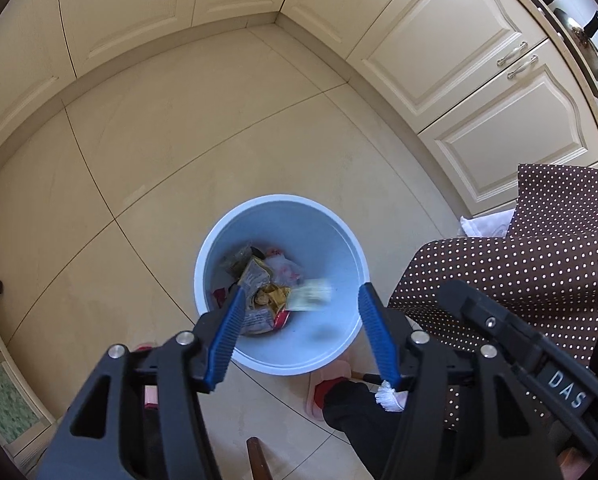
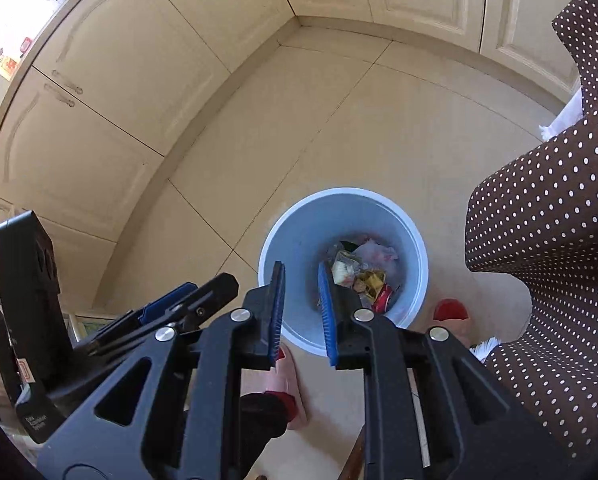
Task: Collect trash
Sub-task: 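Carry the white wrapper and brown scrap over the bucket and open both tools, then move both open tools back over the orange peel and black bag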
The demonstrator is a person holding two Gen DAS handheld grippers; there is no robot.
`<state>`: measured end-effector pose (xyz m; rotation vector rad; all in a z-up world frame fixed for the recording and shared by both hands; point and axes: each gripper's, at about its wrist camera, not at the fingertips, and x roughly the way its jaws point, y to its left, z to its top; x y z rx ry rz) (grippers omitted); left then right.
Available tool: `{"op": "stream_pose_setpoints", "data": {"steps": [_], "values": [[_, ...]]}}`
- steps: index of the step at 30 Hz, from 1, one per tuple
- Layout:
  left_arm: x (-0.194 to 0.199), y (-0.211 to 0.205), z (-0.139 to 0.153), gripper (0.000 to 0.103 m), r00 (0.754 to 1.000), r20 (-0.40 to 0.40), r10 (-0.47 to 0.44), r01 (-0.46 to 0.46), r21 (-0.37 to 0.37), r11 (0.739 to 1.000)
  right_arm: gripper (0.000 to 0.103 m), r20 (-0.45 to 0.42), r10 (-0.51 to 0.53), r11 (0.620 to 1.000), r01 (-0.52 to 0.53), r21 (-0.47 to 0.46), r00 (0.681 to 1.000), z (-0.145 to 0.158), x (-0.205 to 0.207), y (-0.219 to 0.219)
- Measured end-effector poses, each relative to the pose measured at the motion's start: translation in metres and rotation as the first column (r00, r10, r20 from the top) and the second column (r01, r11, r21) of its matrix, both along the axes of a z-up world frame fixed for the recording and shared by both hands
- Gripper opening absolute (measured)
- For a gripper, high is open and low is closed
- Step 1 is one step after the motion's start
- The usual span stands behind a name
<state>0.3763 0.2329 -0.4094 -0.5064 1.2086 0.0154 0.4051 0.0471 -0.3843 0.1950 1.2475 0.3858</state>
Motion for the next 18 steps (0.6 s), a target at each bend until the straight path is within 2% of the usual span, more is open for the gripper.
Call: {"op": "stream_pose_setpoints", "data": {"steps": [5, 9, 14, 18], "values": [[-0.002, -0.004, 0.005, 0.058, 1.000, 0.008, -0.002, 0.002, 0.006, 1.000, 0.019, 0.021, 0.006, 1.000, -0.005, -0.022, 1.000, 0.013, -0.003, -0.002], [-0.007, -0.007, 0.019, 0.058, 0.999, 0.031, -0.019, 0.019, 0.019, 1.000, 0.019, 0.054, 0.006, 0.999, -0.004, -0.034, 0.999, 0.031, -0.011, -0.012], [-0.019, -0.025, 0.066, 0.058, 0.993, 0.109, -0.049, 0.043, 0.051, 0.998, 0.019, 0.157, 0.008, 0.999, -0.001, -0.049, 0.987, 0.080, -0.026, -0.032], [-0.030, -0.060, 0.125, 0.058, 0.970, 0.216, -0.114, 0.098, 0.084, 0.992, 0.019, 0.289, -0.010, 0.999, 0.024, -0.046, 0.957, 0.143, -0.048, -0.065]]}}
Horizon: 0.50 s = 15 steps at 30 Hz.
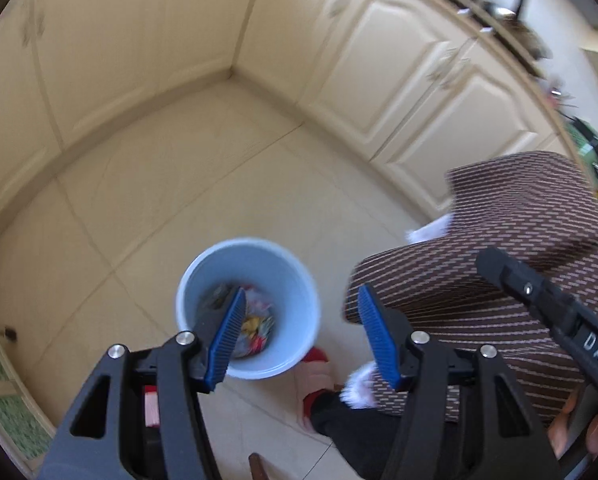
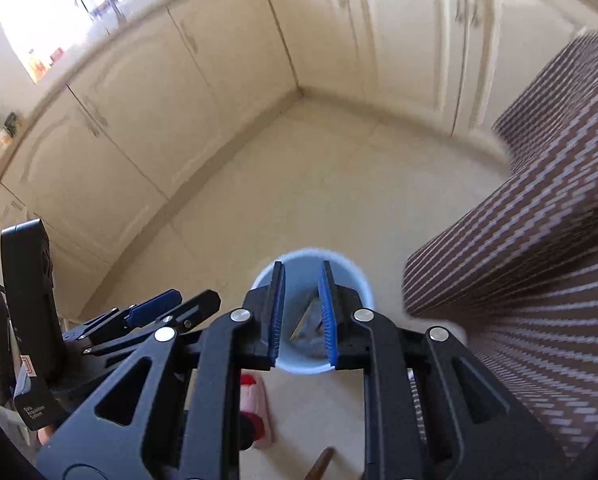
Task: Collect trash
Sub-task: 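Move both open tools back over the orange peel and black bag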
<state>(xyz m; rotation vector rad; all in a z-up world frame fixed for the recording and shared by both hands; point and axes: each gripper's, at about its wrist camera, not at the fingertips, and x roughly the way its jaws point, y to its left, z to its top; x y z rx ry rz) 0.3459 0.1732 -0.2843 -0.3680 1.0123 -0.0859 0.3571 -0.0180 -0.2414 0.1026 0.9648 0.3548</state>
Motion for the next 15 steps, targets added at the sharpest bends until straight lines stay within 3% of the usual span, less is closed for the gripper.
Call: {"op": "stream_pose_setpoints", "data": {"steps": [4, 7, 10, 15], "values": [[-0.013, -0.046, 0.058, 0.058, 0.991, 0.105, -0.083, 0.081, 0.023, 0.996, 0.019, 0.136, -0.037, 0.999, 0.036, 0.009, 0.990, 0.063, -0.030, -0.046], [-0.024, -0.091, 0.102, 0.060, 0.970, 0.177, -0.167, 0.159, 0.059, 0.985, 0.019, 0.228, -0.075, 0.997, 0.074, 0.013, 0.971, 0.106, -0.055, -0.085], [-0.035, -0.143, 0.139, 0.061, 0.932, 0.236, -0.274, 0.254, 0.111, 0.961, 0.020, 0.306, -0.132, 0.991, 0.133, 0.019, 0.943, 0.143, -0.082, -0.133], [-0.045, -0.245, 0.180, 0.061, 0.848, 0.276, -0.453, 0.412, 0.195, 0.890, 0.023, 0.367, -0.253, 0.964, 0.264, 0.023, 0.895, 0.174, -0.110, -0.218]]}}
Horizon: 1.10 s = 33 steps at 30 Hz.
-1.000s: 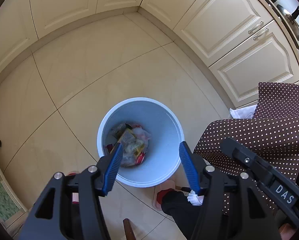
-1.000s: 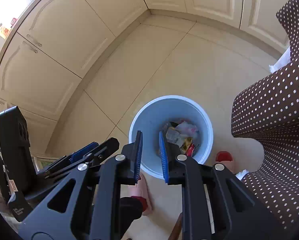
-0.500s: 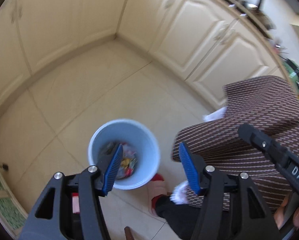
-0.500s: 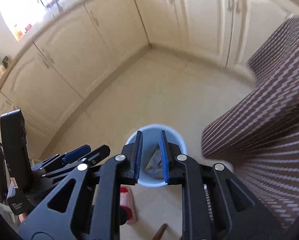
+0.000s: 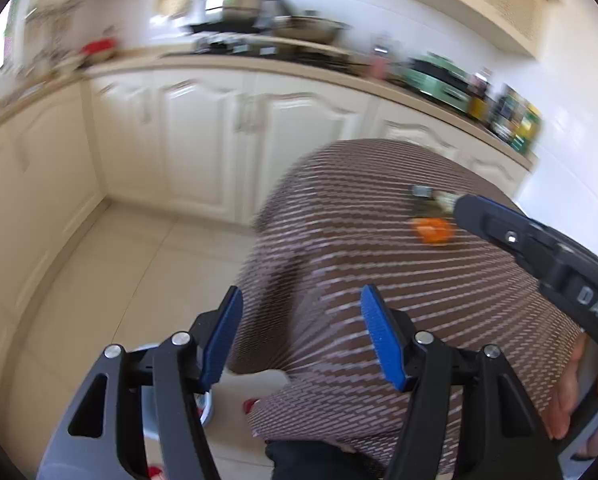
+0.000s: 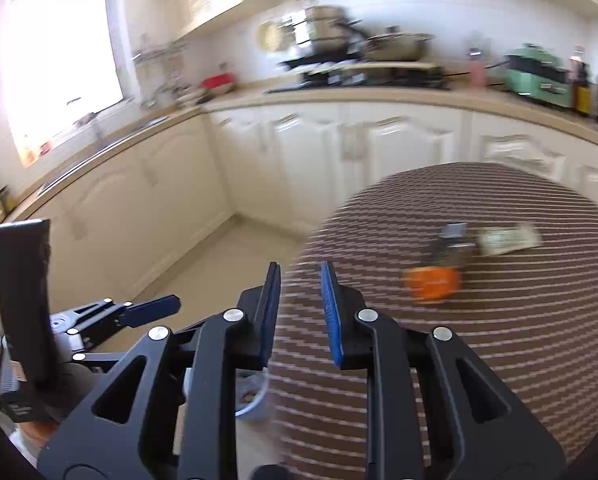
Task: Collect trash
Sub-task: 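Move both open tools back over the orange peel and black bag, then grasp the orange peel with the left tool while the right tool grasps the black snack bag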
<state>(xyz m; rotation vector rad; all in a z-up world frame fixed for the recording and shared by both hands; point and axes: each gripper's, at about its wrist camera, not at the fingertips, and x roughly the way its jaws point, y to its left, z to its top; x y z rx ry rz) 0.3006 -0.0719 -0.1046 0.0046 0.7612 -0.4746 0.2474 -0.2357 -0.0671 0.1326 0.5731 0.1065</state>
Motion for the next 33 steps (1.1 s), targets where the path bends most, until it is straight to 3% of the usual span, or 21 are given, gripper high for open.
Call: {"op": "stream_pose_setpoints", "data": {"steps": [4, 9, 13, 17, 21, 22, 23, 24, 27, 33], "values": [[0.001, -0.063, 0.009, 0.061, 0.995, 0.001, -0.095, 0.095, 0.024, 0.995, 0.025, -0.005, -0.110, 0.994, 0.110, -0.016, 0.994, -0.003, -0.015, -0.060], [0.019, -0.122, 0.002, 0.061, 0.988, -0.037, -0.150, 0.151, 0.038, 0.988, 0.025, -0.072, -0.186, 0.982, 0.188, 0.012, 0.980, -0.027, -0.020, -0.124], [0.037, -0.148, -0.009, 0.061, 0.986, -0.058, -0.153, 0.157, 0.072, 0.985, 0.027, -0.111, -0.197, 0.978, 0.203, 0.052, 0.974, -0.042, -0.017, -0.149], [0.047, -0.164, -0.015, 0.061, 0.987, -0.056, -0.152, 0.158, 0.112, 0.981, 0.043, -0.134, -0.182, 0.977, 0.194, 0.087, 0.974, -0.049, -0.018, -0.158], [0.049, -0.179, -0.019, 0.060, 0.985, -0.037, -0.168, 0.172, 0.176, 0.969, 0.043, -0.132, -0.178, 0.979, 0.188, 0.074, 0.975, -0.046, -0.012, -0.154], [0.049, -0.180, -0.020, 0.055, 0.984, -0.033, -0.176, 0.179, 0.186, 0.966, 0.043, -0.132, -0.178, 0.979, 0.188, 0.072, 0.975, -0.046, -0.011, -0.154], [0.049, -0.183, -0.021, 0.039, 0.983, -0.038, -0.181, 0.185, 0.194, 0.963, 0.043, -0.134, -0.177, 0.980, 0.188, 0.073, 0.975, -0.046, -0.008, -0.154], [0.051, -0.185, -0.023, 0.032, 0.982, -0.049, -0.184, 0.190, 0.201, 0.961, 0.043, -0.135, -0.176, 0.980, 0.187, 0.073, 0.975, -0.046, -0.007, -0.155], [0.053, -0.182, -0.024, 0.031, 0.979, -0.056, -0.193, 0.201, 0.186, 0.962, 0.043, -0.140, -0.174, 0.980, 0.185, 0.071, 0.975, -0.046, -0.003, -0.155], [0.053, -0.156, -0.010, 0.031, 0.975, -0.057, -0.213, 0.216, 0.051, 0.975, 0.043, -0.136, -0.169, 0.982, 0.178, 0.057, 0.976, -0.042, 0.003, -0.147]]}}
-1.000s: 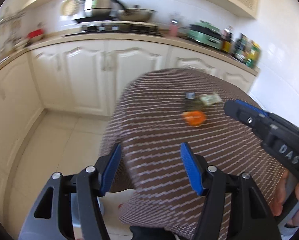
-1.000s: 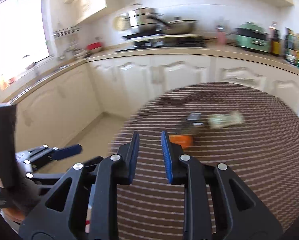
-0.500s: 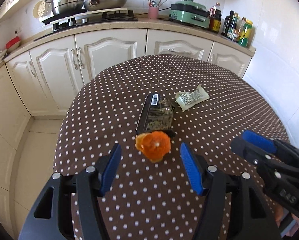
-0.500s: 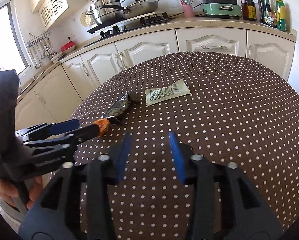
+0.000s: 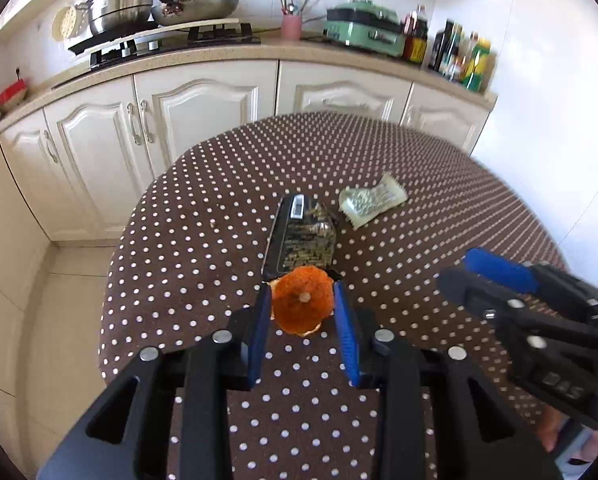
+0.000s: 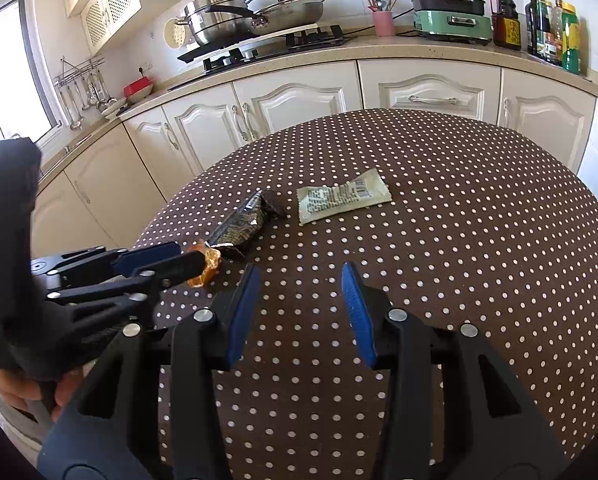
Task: Collect trash
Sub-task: 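Grasp the orange peel with the left tool while the right tool grasps the black snack bag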
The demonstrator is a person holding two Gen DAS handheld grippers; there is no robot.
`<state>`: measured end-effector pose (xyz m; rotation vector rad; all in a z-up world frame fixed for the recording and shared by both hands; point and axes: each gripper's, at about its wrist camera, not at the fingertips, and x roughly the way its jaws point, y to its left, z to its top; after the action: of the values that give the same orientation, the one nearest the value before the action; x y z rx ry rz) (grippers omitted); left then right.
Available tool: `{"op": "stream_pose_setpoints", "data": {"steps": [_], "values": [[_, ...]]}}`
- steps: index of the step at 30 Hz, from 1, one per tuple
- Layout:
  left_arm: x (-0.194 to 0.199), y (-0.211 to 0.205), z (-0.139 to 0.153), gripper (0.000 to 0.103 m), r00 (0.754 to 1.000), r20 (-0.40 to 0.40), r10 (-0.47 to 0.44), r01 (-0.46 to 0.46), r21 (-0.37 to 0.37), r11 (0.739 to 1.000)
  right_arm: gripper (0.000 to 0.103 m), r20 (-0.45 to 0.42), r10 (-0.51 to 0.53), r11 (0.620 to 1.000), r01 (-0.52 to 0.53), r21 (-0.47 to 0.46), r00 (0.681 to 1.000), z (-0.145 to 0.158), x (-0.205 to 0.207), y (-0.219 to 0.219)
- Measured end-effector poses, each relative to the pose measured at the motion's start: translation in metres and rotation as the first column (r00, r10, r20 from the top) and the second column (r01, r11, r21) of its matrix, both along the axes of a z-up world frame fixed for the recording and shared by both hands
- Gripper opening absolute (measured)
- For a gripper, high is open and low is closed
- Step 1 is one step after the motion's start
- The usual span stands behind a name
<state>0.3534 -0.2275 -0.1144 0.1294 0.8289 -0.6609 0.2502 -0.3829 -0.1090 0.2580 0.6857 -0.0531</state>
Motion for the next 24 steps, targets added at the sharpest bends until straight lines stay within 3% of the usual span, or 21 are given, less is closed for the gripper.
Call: {"op": "stream_pose_setpoints", "data": {"steps": [5, 14, 16, 18, 20, 24], "values": [[0.007, 0.030, 0.013, 0.031, 0.998, -0.015, 0.057, -0.058, -0.099, 0.993, 0.043, -0.005, 0.029, 1.000, -0.029, 0.001, 1.000, 0.006, 0.016, 0.014], [0.030, 0.079, 0.014, 0.031, 0.979, 0.000, 0.204, -0.203, -0.105, 0.974, 0.043, -0.138, 0.024, 0.993, -0.008, 0.119, 0.990, -0.019, 0.094, 0.023], [0.033, 0.089, 0.010, 0.031, 0.976, -0.008, 0.217, -0.217, -0.105, 0.971, 0.037, -0.159, 0.015, 0.991, 0.006, 0.136, 0.987, -0.026, 0.106, 0.022], [0.035, 0.097, 0.008, 0.031, 0.972, -0.002, 0.234, -0.233, -0.097, 0.967, 0.023, -0.150, 0.016, 0.994, 0.000, 0.105, 0.988, -0.026, 0.111, 0.027], [0.037, 0.105, 0.006, 0.031, 0.970, -0.009, 0.244, -0.244, -0.103, 0.964, 0.016, -0.138, 0.026, 0.996, -0.014, 0.087, 0.990, -0.026, 0.112, 0.031], [0.039, 0.120, 0.005, 0.031, 0.963, -0.024, 0.267, -0.268, -0.125, 0.955, 0.009, -0.063, 0.012, 1.000, -0.011, 0.010, 0.998, -0.011, 0.103, 0.041]]}}
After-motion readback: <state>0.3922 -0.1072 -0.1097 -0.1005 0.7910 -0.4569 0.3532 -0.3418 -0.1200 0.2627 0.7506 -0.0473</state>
